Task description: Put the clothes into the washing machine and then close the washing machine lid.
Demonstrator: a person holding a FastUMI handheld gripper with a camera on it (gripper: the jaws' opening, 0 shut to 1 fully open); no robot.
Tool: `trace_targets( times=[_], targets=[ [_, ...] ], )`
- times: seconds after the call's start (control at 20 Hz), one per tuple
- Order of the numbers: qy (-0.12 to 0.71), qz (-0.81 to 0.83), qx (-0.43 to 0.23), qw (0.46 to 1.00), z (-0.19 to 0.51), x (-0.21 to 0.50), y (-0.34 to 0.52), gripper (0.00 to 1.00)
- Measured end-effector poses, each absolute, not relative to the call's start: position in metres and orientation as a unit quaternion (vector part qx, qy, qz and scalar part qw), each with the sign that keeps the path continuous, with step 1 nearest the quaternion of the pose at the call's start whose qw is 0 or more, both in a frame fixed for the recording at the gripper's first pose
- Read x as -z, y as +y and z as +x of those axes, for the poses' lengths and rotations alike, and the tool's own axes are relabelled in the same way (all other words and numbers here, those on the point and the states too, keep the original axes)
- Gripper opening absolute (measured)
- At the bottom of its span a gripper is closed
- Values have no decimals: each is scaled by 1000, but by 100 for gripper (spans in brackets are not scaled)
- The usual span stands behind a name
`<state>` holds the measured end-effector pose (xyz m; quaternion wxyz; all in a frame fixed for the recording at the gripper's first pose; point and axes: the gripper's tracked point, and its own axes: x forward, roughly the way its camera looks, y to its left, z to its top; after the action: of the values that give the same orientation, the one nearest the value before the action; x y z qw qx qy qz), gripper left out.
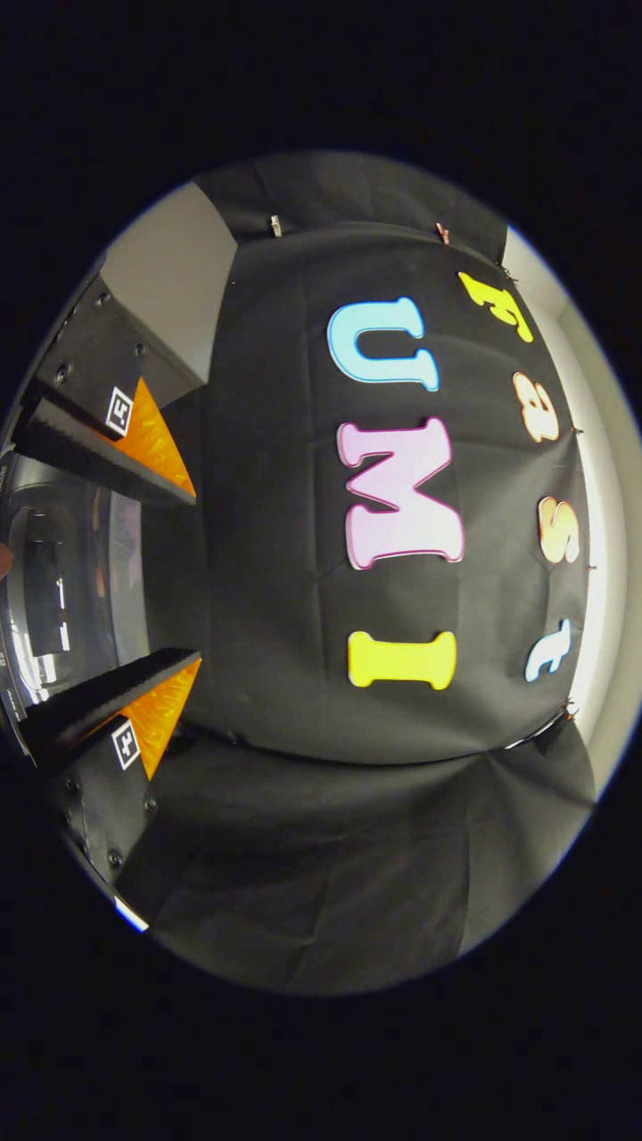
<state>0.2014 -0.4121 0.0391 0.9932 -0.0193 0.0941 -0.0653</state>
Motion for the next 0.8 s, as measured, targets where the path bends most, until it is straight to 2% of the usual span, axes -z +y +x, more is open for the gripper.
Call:
trace_targets(
  times=[0.45, 0.8],
  targets=[
    [4, -9, 62, 998, 197, -136, -393, 99],
    [-23, -5, 64, 998, 186, -165, -392, 99]
  ],
)
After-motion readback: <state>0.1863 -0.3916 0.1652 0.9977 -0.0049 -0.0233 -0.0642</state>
